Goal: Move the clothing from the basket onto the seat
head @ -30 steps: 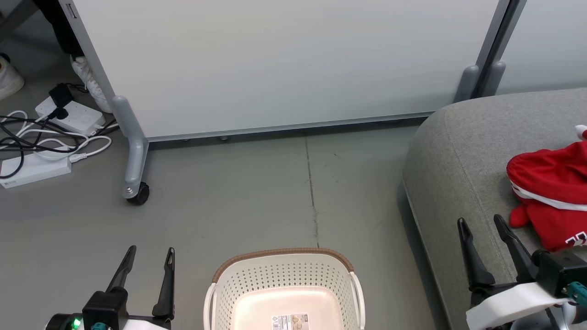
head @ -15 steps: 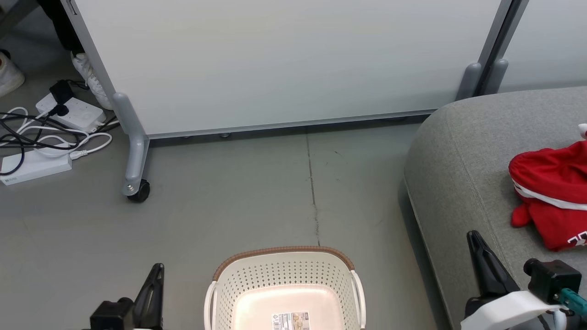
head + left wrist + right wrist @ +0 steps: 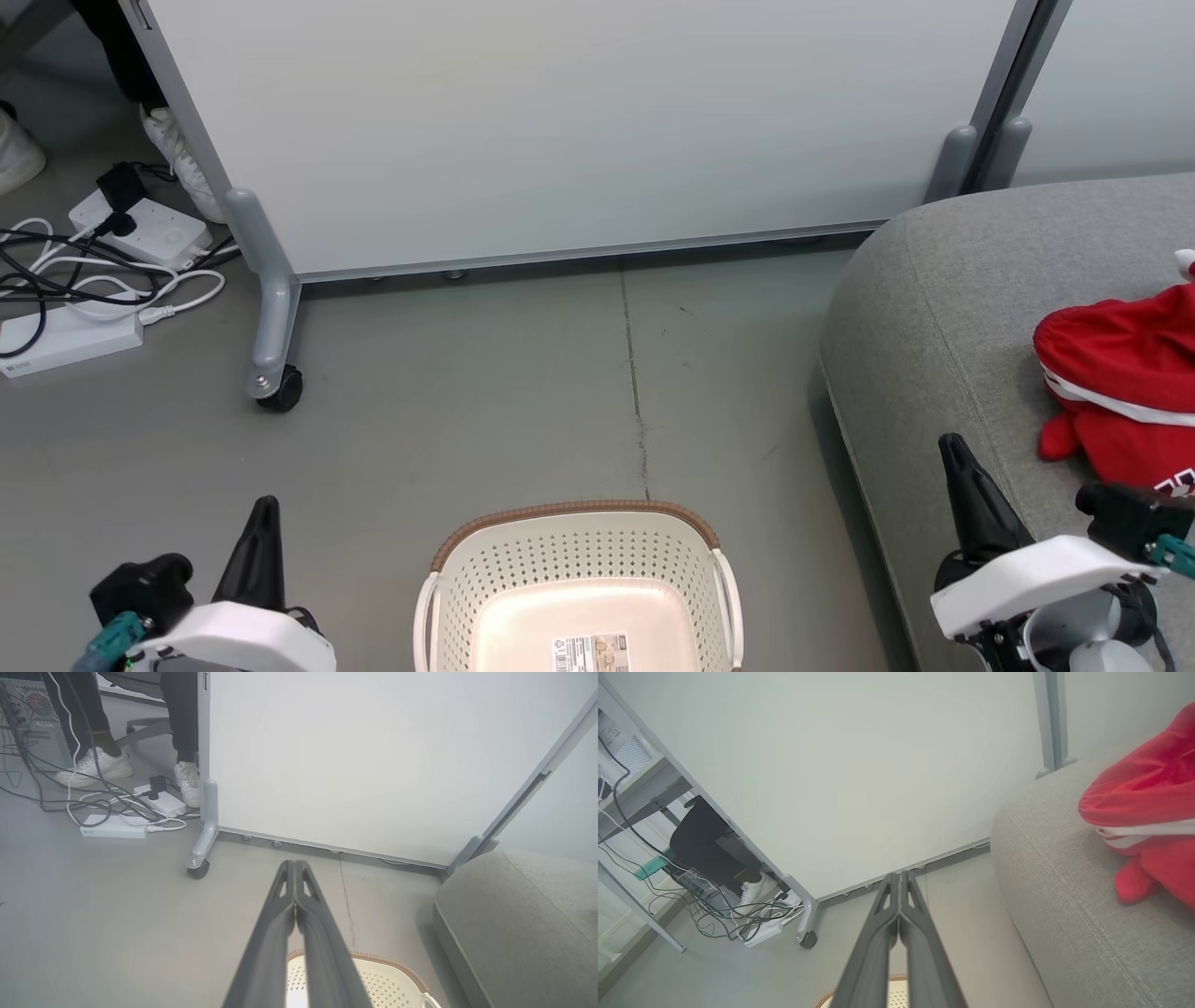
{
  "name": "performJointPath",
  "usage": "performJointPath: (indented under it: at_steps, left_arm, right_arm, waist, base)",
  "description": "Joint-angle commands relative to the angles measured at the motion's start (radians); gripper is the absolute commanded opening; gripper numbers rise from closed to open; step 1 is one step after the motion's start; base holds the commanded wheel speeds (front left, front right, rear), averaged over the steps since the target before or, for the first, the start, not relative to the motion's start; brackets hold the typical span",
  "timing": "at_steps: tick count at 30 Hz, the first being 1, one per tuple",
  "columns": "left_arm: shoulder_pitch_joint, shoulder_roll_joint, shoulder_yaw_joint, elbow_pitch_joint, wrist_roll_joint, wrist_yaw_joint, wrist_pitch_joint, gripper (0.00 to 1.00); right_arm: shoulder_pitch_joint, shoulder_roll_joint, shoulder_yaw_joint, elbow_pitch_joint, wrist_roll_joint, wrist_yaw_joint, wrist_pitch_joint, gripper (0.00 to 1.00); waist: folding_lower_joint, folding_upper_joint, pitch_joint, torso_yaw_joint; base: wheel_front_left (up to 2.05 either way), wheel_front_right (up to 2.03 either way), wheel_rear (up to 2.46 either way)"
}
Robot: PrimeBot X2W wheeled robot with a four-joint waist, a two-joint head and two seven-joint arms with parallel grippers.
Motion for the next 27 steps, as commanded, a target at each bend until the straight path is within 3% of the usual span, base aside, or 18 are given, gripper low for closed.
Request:
performJointPath:
  at_steps: [1, 27]
  left_arm:
    - [-0.047, 0.003, 0.032, 0.0, -0.047, -0.016, 0.011, 0.0]
    - [-0.172, -0.043, 0.184, 0.092, -0.356, -0.098, 0.105, 0.0]
  right_arm:
    - [-0.05, -0.007, 0.003, 0.013, 0.058, 0.001, 0.006, 0.0]
    - [-0.22, -0.011, 0.025, 0.19, 0.435, 0.001, 0.038, 0.0]
  waist:
    - [0.0, 0.0, 0.0, -0.001]
    - [0.0, 0.0, 0.003, -0.008]
  base:
    - [0.0, 0.0, 0.0]
    - [0.0, 0.0, 0.0]
